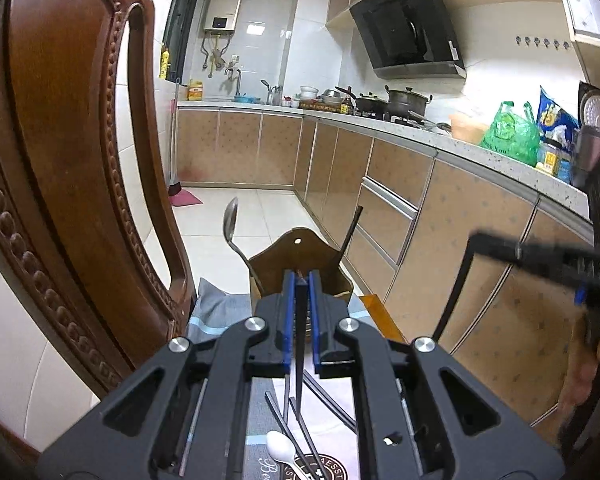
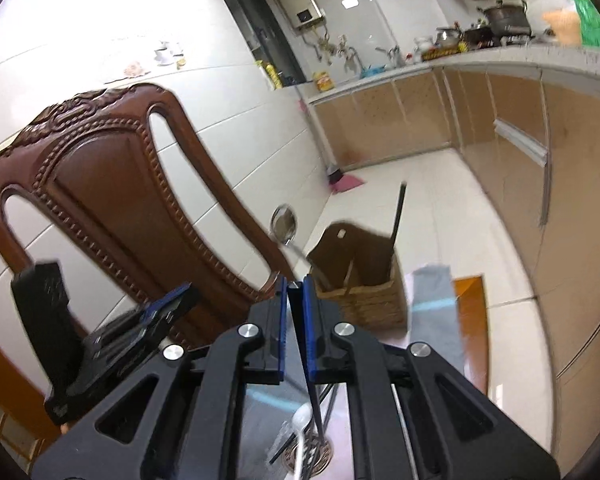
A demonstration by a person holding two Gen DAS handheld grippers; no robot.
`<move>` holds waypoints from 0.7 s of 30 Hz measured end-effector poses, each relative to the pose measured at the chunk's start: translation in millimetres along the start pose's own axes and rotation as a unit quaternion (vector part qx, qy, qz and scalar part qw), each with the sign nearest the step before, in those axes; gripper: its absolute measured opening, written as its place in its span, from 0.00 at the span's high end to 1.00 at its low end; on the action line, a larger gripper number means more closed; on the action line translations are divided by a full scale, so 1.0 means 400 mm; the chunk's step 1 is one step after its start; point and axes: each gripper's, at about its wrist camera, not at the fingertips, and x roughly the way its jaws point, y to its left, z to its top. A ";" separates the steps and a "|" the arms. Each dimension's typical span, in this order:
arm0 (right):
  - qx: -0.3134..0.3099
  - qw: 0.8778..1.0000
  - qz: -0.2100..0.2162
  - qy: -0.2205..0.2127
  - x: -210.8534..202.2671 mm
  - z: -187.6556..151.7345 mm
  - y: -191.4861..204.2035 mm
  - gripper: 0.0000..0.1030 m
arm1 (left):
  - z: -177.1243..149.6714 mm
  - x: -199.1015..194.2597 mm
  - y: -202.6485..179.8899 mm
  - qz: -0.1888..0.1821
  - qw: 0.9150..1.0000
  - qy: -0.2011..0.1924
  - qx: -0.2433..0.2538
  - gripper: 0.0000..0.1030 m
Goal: Organize utensils
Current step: 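Lift the black chopstick bundle with both tools and carry it above the wooden holder, then open both tools to drop the chopsticks into the wooden holder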
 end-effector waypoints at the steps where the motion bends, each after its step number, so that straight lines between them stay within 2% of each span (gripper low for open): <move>1: -0.008 1.000 -0.010 -0.007 0.001 0.029 0.005 0.92 | 0.002 -0.001 0.006 -0.001 1.000 -0.001 -0.004 0.93; 8: -0.039 0.996 -0.064 -0.049 0.039 0.220 0.029 0.92 | 0.008 -0.001 0.038 -0.006 1.000 0.000 -0.013 0.93; 13: -0.044 0.992 -0.094 -0.076 0.107 0.317 0.030 0.92 | 0.011 0.002 0.051 -0.014 1.000 0.000 -0.018 0.93; 17: -0.044 0.988 -0.113 -0.095 0.186 0.346 0.021 0.92 | 0.010 0.003 0.062 -0.016 1.000 0.000 -0.023 0.93; 21: -0.023 0.988 -0.122 -0.095 0.281 0.326 -0.027 0.92 | 0.006 0.010 0.077 -0.014 1.000 0.002 -0.026 0.93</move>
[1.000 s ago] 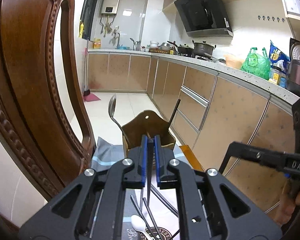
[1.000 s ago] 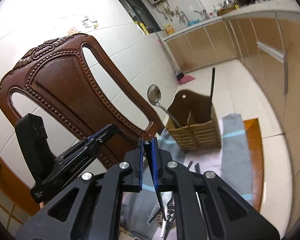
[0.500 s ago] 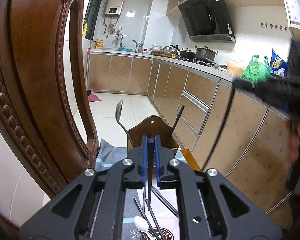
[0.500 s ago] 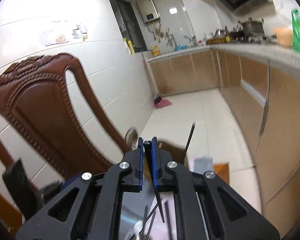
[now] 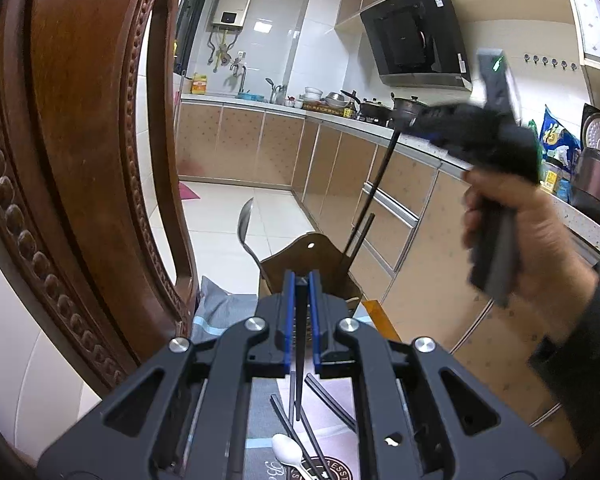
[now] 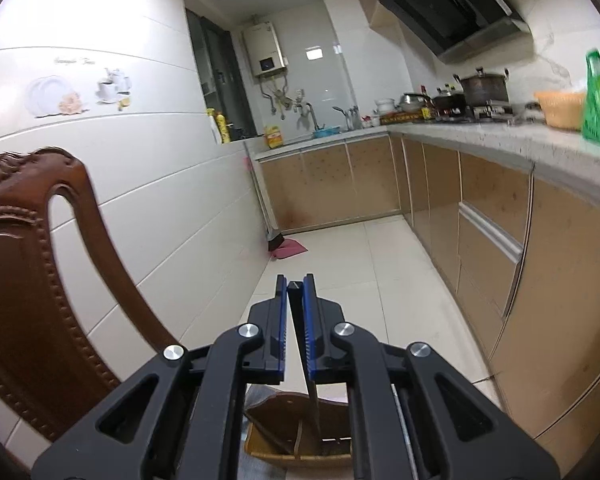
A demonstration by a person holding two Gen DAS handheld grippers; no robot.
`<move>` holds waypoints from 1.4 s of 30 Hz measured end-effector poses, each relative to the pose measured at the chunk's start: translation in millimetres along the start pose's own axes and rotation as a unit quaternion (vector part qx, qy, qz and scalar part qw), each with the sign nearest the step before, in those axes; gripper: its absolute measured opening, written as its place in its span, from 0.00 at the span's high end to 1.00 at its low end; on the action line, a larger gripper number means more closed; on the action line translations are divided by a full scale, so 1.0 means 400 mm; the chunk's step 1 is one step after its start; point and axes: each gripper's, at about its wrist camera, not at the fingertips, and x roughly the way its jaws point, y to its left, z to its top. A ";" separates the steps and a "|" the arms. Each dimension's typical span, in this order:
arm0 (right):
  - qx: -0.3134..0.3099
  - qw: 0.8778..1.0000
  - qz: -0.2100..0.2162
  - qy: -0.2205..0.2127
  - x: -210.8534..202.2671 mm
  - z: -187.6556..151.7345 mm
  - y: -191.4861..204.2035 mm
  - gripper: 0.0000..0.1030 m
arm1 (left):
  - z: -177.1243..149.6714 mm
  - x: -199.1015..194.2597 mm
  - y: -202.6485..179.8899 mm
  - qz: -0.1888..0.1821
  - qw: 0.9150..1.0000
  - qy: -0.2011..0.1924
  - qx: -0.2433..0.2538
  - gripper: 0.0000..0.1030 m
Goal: Organize utensils
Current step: 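Open both tools to drop the chopsticks into the wooden holder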
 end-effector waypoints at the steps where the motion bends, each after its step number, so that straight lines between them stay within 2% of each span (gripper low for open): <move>1: 0.004 1.000 -0.002 0.003 0.021 -0.015 -0.002 0.92 | -0.001 0.002 0.003 0.001 1.000 0.000 -0.001 0.93; 9: 0.070 0.996 -0.016 0.053 0.141 -0.180 -0.105 0.92 | -0.008 0.026 -0.003 0.011 1.000 0.007 0.000 0.93; 11: 0.089 0.993 -0.007 0.072 0.148 -0.206 -0.128 0.88 | -0.009 0.032 -0.005 0.015 1.000 0.008 -0.001 0.93; 12: 0.095 0.993 -0.005 0.077 0.146 -0.213 -0.137 0.79 | -0.009 0.034 -0.003 0.016 1.000 0.008 -0.001 0.93; 13: 0.100 0.992 0.003 0.080 0.130 -0.224 -0.145 0.62 | -0.009 0.038 -0.004 0.018 1.000 0.009 -0.001 0.93; 14: 0.100 0.992 0.006 0.075 0.108 -0.233 -0.150 0.50 | -0.009 0.039 -0.004 0.020 1.000 0.009 -0.003 0.93; 15: 0.098 0.993 0.004 0.065 0.076 -0.242 -0.155 0.30 | -0.009 0.040 -0.003 0.022 1.000 0.009 -0.004 0.94; 16: 0.098 0.994 0.002 0.044 0.022 -0.257 -0.163 0.21 | -0.010 0.042 -0.002 0.024 1.000 0.009 -0.005 0.93; 19: 0.102 0.995 0.014 0.016 -0.122 -0.322 -0.190 0.18 | -0.011 0.044 0.007 0.029 0.999 0.009 -0.015 0.93; 23: 0.143 0.989 0.016 0.020 -0.254 -0.433 -0.237 0.16 | 0.025 0.043 0.020 0.023 0.998 0.000 -0.051 0.93; 26: 0.177 0.982 0.044 0.050 -0.265 -0.470 -0.259 0.16 | 0.080 0.043 0.016 0.017 0.997 -0.012 -0.068 0.94; 30: 0.148 0.987 0.024 0.052 -0.247 -0.482 -0.267 0.16 | 0.178 0.049 0.005 0.023 0.996 -0.037 -0.084 0.93; 35: 0.188 0.980 0.034 0.064 -0.241 -0.493 -0.337 0.16 | 0.304 0.090 -0.009 0.040 0.994 -0.058 -0.079 0.93; 38: 0.190 0.979 0.033 0.062 -0.244 -0.490 -0.356 0.16 | 0.339 0.144 -0.009 0.045 0.995 -0.050 -0.079 0.93; 42: 0.196 0.978 0.036 0.063 -0.245 -0.490 -0.373 0.16 | 0.331 0.236 -0.001 0.048 0.994 -0.035 -0.087 0.93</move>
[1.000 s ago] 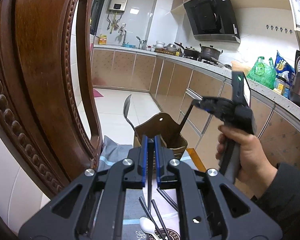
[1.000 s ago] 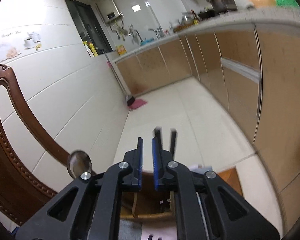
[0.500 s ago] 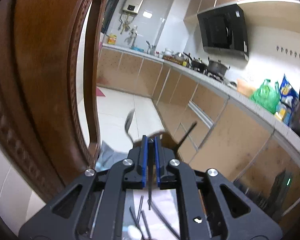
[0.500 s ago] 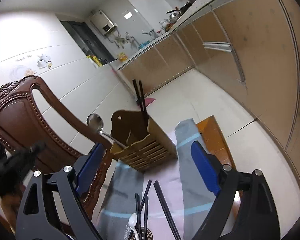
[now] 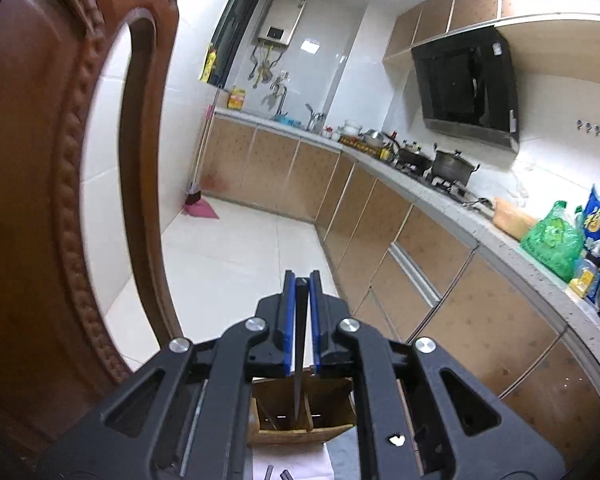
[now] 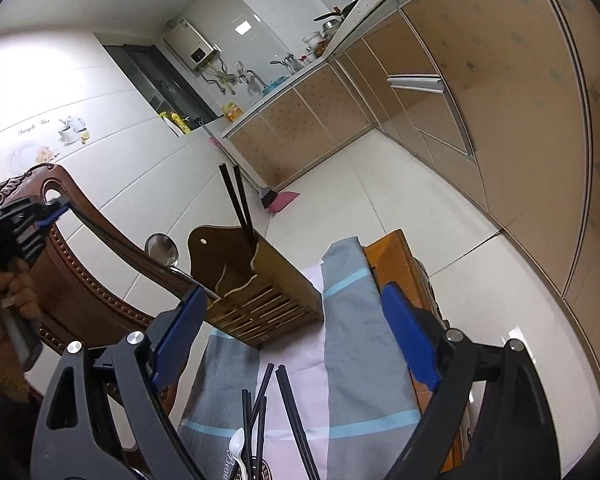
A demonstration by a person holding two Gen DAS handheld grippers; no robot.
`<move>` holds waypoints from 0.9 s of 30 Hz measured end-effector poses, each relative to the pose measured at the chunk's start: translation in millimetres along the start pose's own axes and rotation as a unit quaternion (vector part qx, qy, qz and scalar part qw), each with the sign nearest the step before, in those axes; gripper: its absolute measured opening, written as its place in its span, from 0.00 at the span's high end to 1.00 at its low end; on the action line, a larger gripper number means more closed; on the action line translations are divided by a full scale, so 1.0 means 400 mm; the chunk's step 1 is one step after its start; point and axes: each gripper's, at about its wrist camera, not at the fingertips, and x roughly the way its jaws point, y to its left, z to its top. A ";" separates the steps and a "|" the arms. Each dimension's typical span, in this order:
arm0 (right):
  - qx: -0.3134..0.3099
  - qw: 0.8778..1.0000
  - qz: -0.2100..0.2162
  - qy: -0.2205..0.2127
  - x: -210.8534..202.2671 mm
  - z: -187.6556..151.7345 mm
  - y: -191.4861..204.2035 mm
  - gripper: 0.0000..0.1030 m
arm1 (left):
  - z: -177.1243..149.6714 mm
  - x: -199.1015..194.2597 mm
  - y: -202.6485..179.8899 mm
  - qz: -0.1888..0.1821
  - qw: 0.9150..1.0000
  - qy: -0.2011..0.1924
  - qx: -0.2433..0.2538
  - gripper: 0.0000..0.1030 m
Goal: Organize utensils
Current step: 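Open both tools to drop the chopsticks into the wooden holder, then lower the left tool onto a black chopstick on the cloth and close it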
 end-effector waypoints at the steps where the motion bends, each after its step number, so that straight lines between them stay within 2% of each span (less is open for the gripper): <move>1: 0.002 1.000 0.002 0.001 0.001 0.001 -0.001 0.16 | -0.009 0.021 0.004 0.000 1.000 0.006 -0.004 0.93; 5: 0.004 1.000 0.006 0.007 0.012 0.001 -0.003 0.16 | -0.097 0.137 0.038 0.007 0.998 0.050 -0.023 0.93; 9: -0.001 1.000 0.016 0.020 0.029 -0.009 0.014 0.16 | -0.193 0.209 0.090 0.013 0.995 0.090 -0.038 0.93; 10: -0.004 1.000 0.018 0.024 0.033 -0.012 0.021 0.16 | -0.220 0.220 0.103 0.016 0.994 0.105 -0.040 0.91; 11: -0.008 0.999 0.020 0.029 0.037 -0.015 0.027 0.16 | -0.239 0.222 0.107 0.017 0.992 0.116 -0.039 0.79; 12: -0.013 0.999 0.024 0.036 0.042 -0.020 0.036 0.16 | -0.259 0.212 0.108 0.015 0.992 0.123 -0.033 0.70; 14: -0.025 0.998 0.025 0.042 0.045 -0.028 0.052 0.16 | -0.293 0.166 0.097 0.012 0.993 0.116 -0.009 0.44; 17: -0.058 0.997 0.016 0.052 0.047 -0.041 0.081 0.16 | -0.353 0.080 0.080 0.016 0.991 0.126 0.028 0.28; 20: -0.090 0.994 0.005 0.064 0.046 -0.058 0.106 0.16 | -0.436 -0.002 0.075 0.033 0.986 0.150 0.056 0.20; 24: -0.129 0.988 -0.008 0.080 0.037 -0.081 0.140 0.16 | -0.546 -0.063 0.072 0.061 0.975 0.201 0.078 0.20; 27: -0.167 0.981 -0.023 0.096 0.023 -0.106 0.174 0.16 | -0.594 -0.096 0.055 0.076 0.967 0.214 0.115 0.20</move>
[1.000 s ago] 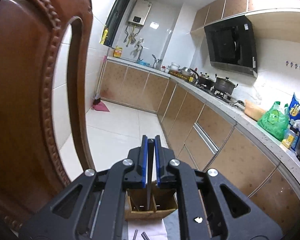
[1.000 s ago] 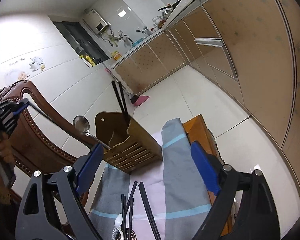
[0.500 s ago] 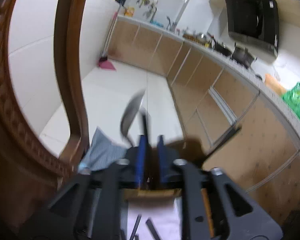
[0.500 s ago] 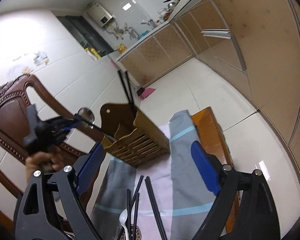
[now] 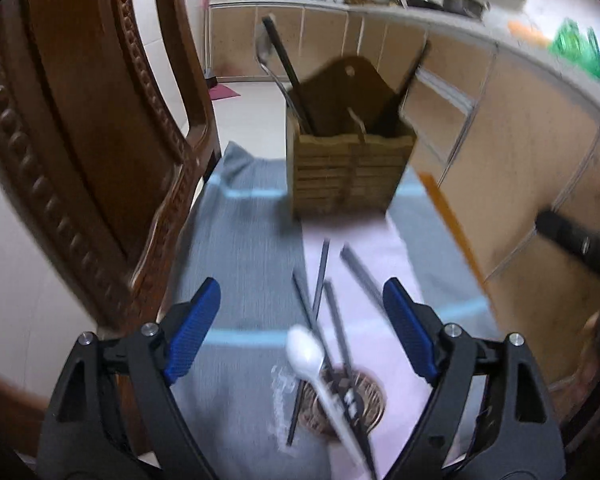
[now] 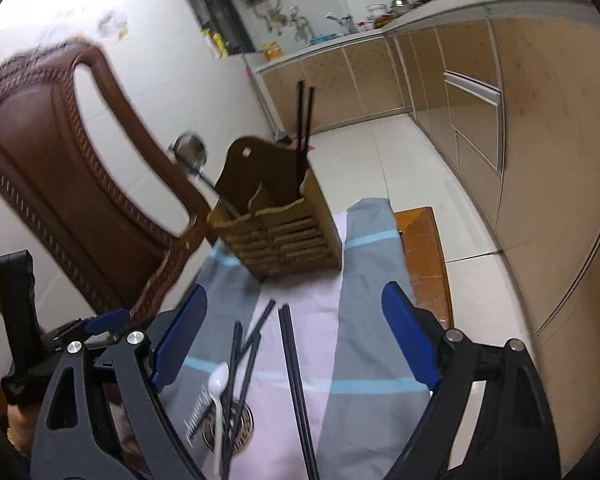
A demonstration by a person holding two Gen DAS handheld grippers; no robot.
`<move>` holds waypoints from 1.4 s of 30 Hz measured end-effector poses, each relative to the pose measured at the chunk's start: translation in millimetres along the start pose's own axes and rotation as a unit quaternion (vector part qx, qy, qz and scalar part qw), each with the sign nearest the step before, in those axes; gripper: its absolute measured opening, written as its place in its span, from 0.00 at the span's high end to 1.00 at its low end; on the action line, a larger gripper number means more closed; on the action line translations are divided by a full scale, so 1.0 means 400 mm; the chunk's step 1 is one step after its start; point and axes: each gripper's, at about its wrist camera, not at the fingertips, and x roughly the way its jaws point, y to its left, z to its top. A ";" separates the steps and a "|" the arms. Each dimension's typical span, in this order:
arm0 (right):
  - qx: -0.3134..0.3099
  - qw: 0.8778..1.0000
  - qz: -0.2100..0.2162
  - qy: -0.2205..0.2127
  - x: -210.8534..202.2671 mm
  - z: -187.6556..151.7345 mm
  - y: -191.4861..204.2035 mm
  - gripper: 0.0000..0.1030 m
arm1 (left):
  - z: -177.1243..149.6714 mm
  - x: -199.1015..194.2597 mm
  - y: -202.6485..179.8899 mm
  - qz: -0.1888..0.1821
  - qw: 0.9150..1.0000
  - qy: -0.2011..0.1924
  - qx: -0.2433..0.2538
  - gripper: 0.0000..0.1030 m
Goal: Organize utensils
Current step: 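Lower the left tool onto a black chopstick on the cloth and close it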
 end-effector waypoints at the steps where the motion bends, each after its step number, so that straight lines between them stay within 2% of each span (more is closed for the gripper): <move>1: -0.014 1.000 -0.007 0.008 -0.004 -0.008 0.016 0.16 | -0.024 -0.008 -0.001 0.008 1.000 -0.002 0.009 0.20; 5: -0.049 0.998 -0.022 0.043 -0.004 -0.045 0.056 0.16 | -0.057 -0.011 -0.003 0.016 1.000 0.009 0.009 0.20; 10: -0.068 0.996 -0.042 0.044 -0.011 -0.067 0.066 0.16 | -0.061 -0.015 -0.004 0.012 1.000 0.014 0.009 0.20; 24: -0.071 0.995 -0.047 0.052 -0.018 -0.072 0.054 0.16 | -0.062 -0.025 -0.025 0.002 1.000 0.017 0.016 0.20; 32: -0.076 0.994 -0.042 0.064 0.010 -0.080 0.062 0.16 | -0.051 0.037 -0.012 0.003 0.999 0.033 0.001 0.20; 33: -0.075 0.994 -0.041 0.065 0.014 -0.081 0.062 0.16 | -0.047 0.054 -0.007 0.000 0.999 0.038 -0.006 0.21; 38: -0.068 0.994 -0.036 0.077 0.055 -0.085 0.056 0.16 | -0.010 0.174 0.032 -0.009 0.996 0.082 -0.046 0.48; 42: -0.070 0.993 -0.033 0.087 0.084 -0.086 0.057 0.16 | 0.021 0.256 0.047 -0.005 0.993 0.104 -0.060 0.49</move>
